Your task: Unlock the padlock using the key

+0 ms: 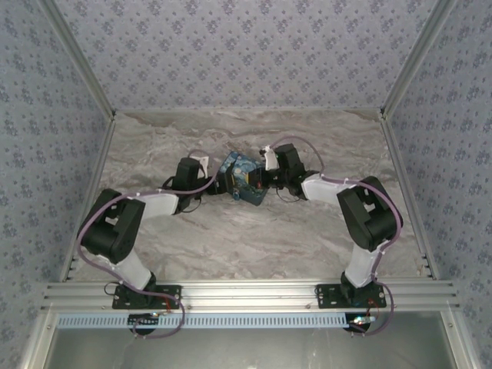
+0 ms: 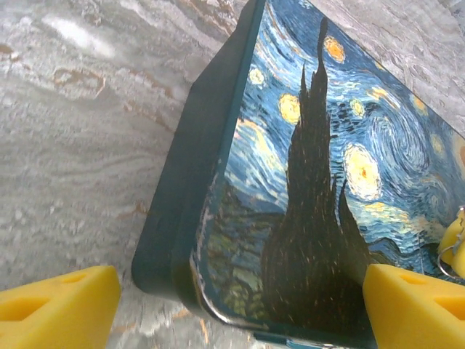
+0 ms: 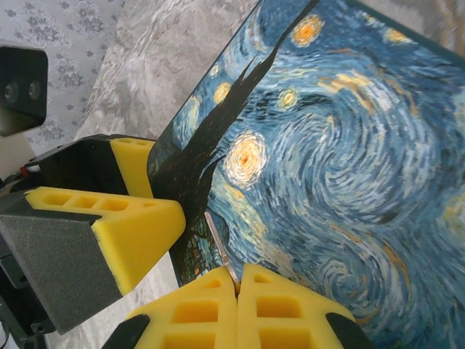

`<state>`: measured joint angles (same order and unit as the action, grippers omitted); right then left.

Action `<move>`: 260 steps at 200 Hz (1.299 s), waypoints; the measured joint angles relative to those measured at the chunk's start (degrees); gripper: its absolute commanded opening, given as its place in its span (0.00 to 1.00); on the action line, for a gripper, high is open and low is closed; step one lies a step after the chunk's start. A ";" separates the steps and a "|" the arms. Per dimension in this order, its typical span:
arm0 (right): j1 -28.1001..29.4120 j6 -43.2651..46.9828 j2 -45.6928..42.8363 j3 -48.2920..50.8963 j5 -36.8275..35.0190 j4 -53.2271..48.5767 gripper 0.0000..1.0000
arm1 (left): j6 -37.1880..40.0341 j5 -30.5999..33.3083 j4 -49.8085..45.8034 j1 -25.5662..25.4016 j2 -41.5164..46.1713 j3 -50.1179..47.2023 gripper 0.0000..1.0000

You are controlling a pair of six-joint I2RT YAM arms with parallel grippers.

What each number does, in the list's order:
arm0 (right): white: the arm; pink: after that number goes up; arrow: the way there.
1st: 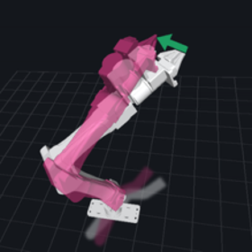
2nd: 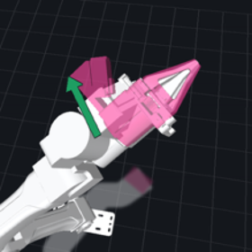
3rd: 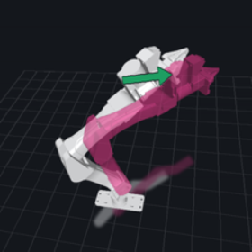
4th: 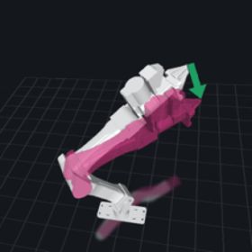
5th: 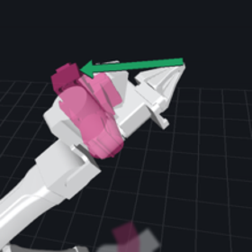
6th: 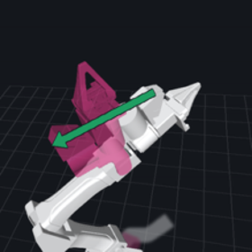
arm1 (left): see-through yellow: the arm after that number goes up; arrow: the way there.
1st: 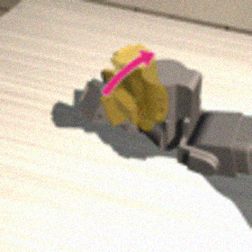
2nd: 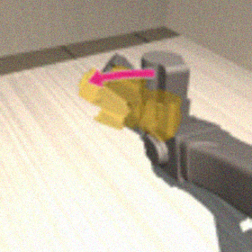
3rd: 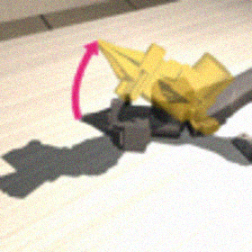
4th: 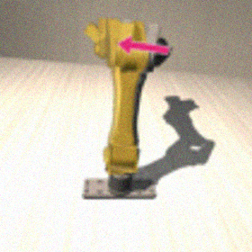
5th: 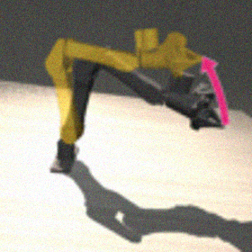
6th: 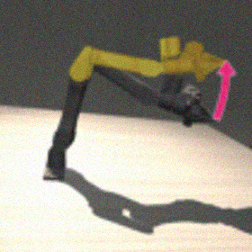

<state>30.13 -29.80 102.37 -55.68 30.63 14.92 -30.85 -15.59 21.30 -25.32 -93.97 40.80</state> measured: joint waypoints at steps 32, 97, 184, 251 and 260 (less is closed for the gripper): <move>1.90 -1.36 -1.60 2.32 -0.31 1.09 0.00 | -0.66 1.36 -1.95 -1.40 4.96 -3.91 0.86; 2.43 -1.75 -3.43 4.50 -0.76 1.60 0.00 | -0.22 -0.02 -4.81 -2.16 17.77 -12.48 0.95; 2.38 -1.22 -3.50 4.42 -0.85 1.20 0.00 | 4.50 -11.08 9.42 -4.37 16.04 -18.36 0.93; 2.38 -0.83 -3.50 3.93 -0.87 0.15 0.00 | 5.42 -13.44 19.32 -4.81 5.14 -18.34 0.92; 2.38 -0.81 -3.50 3.78 -0.87 -0.11 0.00 | 5.55 -13.57 20.26 -4.81 4.00 -18.29 0.91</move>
<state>32.51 -30.61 98.87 -51.90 29.76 14.81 -25.30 -29.17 41.56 -30.13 -89.97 22.50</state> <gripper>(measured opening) 0.065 0.921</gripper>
